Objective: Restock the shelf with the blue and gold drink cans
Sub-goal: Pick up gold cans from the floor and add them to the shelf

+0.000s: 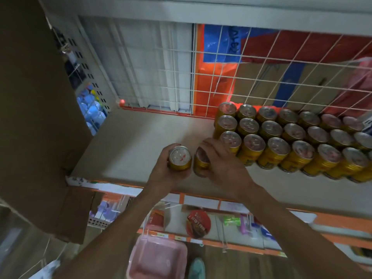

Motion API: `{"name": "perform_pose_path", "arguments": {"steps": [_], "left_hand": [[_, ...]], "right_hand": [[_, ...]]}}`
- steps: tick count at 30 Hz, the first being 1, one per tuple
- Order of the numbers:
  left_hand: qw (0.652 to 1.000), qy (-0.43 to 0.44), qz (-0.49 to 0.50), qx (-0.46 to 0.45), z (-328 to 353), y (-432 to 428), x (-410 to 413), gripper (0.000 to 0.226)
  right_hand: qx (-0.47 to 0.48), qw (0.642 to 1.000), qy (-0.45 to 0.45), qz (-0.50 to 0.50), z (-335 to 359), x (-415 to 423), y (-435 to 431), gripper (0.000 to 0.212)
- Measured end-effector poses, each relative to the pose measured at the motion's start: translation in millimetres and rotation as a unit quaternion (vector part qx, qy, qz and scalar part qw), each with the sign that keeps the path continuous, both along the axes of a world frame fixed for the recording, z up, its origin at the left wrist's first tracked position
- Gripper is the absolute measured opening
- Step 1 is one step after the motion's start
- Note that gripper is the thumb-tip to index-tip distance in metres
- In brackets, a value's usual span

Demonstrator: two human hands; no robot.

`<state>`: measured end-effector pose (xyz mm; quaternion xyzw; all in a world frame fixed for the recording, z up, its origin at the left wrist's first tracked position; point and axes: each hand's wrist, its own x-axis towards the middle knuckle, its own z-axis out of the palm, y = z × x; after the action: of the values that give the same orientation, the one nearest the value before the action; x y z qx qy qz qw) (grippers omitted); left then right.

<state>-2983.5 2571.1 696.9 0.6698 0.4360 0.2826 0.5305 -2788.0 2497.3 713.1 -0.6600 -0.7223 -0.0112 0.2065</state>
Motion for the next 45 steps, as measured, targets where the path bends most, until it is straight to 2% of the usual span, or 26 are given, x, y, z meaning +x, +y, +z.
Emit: {"name": "perform_pose_path", "arguments": {"steps": [5, 9, 13, 17, 19, 23, 29, 33, 37, 42, 45], "left_hand": [[0.999, 0.012, 0.007, 0.044, -1, 4, 5, 0.064], [0.994, 0.033, -0.006, 0.109, -6, 11, 12, 0.074], [0.991, 0.067, -0.010, 0.119, -9, 20, 17, 0.081], [0.990, 0.070, -0.014, 0.118, -10, 27, 24, 0.078], [0.991, 0.072, -0.012, 0.111, -11, 29, 28, 0.078], [0.992, 0.063, -0.007, 0.109, -15, 32, 34, 0.081], [0.993, 0.056, 0.005, 0.105, -20, 32, 37, 0.082], [0.993, 0.057, 0.007, 0.106, -21, 36, 41, 0.082], [0.993, 0.059, 0.003, 0.105, -20, 43, 49, 0.083], [0.993, 0.055, 0.011, 0.107, -20, 53, 63, 0.083], [0.993, 0.050, 0.016, 0.105, -19, 58, 70, 0.082]], "right_hand": [[-0.027, 0.997, -0.077, 0.013, 0, 4, 2, 0.078], [-0.004, 0.992, -0.122, -0.010, 0, 4, 15, 0.074], [-0.029, 0.985, -0.162, -0.044, 5, 9, 39, 0.075], [-0.037, 0.978, -0.186, -0.084, 9, 18, 65, 0.061], [-0.050, 0.975, -0.192, -0.097, 14, 18, 77, 0.055], [-0.076, 0.979, -0.182, -0.059, 19, 13, 94, 0.049], [-0.077, 0.977, -0.185, -0.070, 11, 26, 101, 0.060], [-0.085, 0.966, -0.216, -0.111, 20, 23, 111, 0.061], [-0.129, 0.963, -0.203, -0.121, 32, 31, 125, 0.058], [-0.147, 0.949, -0.246, -0.134, 41, 36, 140, 0.054], [-0.150, 0.951, -0.233, -0.136, 40, 41, 150, 0.056]]}}
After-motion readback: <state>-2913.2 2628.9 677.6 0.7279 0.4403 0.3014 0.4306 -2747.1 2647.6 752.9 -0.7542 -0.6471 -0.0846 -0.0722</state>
